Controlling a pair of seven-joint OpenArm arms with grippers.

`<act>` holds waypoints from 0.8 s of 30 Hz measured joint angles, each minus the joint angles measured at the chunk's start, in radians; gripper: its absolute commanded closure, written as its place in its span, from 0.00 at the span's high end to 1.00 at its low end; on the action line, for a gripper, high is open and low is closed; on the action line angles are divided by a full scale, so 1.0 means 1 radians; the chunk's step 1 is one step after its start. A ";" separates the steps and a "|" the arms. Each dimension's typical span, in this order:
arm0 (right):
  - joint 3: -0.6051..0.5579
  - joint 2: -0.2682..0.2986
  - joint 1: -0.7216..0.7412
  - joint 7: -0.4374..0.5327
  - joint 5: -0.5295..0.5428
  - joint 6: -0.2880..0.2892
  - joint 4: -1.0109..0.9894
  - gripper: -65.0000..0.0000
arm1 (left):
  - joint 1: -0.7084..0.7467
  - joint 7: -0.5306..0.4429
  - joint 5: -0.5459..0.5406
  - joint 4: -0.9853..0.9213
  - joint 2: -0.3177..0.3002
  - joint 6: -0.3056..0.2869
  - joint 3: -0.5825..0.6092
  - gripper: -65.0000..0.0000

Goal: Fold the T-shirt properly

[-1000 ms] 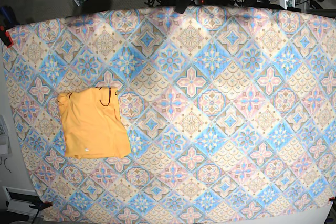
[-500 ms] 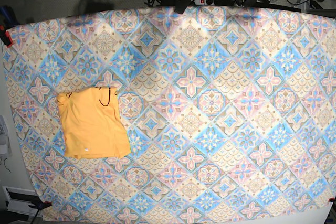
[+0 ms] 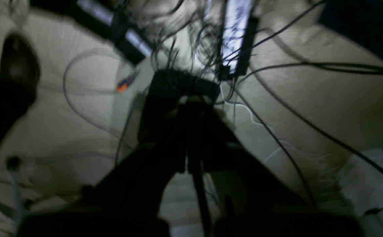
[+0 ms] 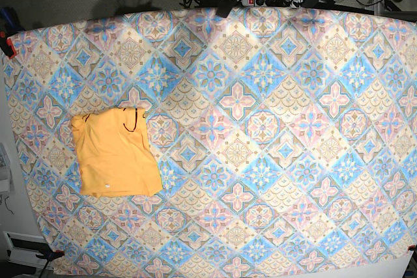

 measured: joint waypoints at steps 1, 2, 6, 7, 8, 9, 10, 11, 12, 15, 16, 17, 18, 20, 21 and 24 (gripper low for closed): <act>0.000 0.001 0.014 0.015 -0.005 -0.003 -0.035 0.00 | -0.011 -0.018 0.000 -0.017 0.000 0.000 0.027 0.00; 0.000 0.000 0.026 0.036 -0.005 -0.002 -0.068 0.00 | -0.018 -0.022 -0.004 -0.027 0.003 0.008 0.051 0.00; 0.000 -0.026 0.091 0.101 0.003 -0.080 -0.153 0.00 | -0.035 -0.025 0.004 -0.038 0.018 0.007 0.148 0.00; 0.000 -0.037 0.107 0.120 0.006 -0.115 -0.164 0.00 | -0.041 -0.023 0.004 -0.039 0.024 0.006 0.168 0.00; 0.000 -0.047 0.118 0.124 0.005 -0.130 -0.170 0.00 | -0.047 -0.018 0.006 -0.038 0.029 0.006 0.183 0.00; 0.000 -0.059 0.123 0.130 0.005 -0.150 -0.170 0.00 | -0.052 -0.023 0.006 -0.038 0.031 0.006 0.187 0.00; 0.000 -0.071 0.126 0.139 0.006 -0.177 -0.171 0.00 | -0.057 -0.023 0.003 -0.038 0.032 -0.002 0.187 0.00; 0.000 -0.081 0.126 0.138 0.006 -0.208 -0.171 0.00 | -0.061 -0.021 0.004 -0.035 0.033 0.000 0.187 0.00; 0.000 -0.090 0.124 0.135 0.006 -0.221 -0.173 0.00 | -0.068 -0.022 0.003 -0.035 0.035 0.011 0.190 0.00; 0.000 -0.117 0.115 0.126 0.002 -0.220 -0.176 0.00 | -0.090 -0.022 0.003 -0.039 0.042 0.010 0.195 0.00; 0.000 -0.126 0.115 0.124 0.001 -0.220 -0.177 0.00 | -0.093 -0.023 0.003 -0.038 0.046 0.010 0.195 0.00; 0.000 -0.132 0.121 0.124 0.002 -0.219 -0.176 0.00 | -0.093 -0.025 0.003 -0.035 0.050 0.006 0.195 0.00; 0.000 -0.142 0.131 0.124 0.000 -0.221 -0.177 0.00 | -0.092 -0.029 0.002 -0.035 0.053 0.006 0.195 0.00; 0.000 -0.156 0.151 0.126 -0.001 -0.219 -0.176 0.00 | -0.090 -0.023 -0.001 -0.036 0.055 0.006 0.195 0.00; 0.000 -0.153 0.155 0.124 -0.025 -0.215 -0.172 0.00 | -0.089 -0.023 -0.002 -0.036 0.055 0.007 0.195 0.00; -0.001 -0.151 0.154 0.138 0.006 -0.227 -0.170 0.00 | -0.090 -0.019 -0.004 -0.036 0.047 0.008 0.194 0.00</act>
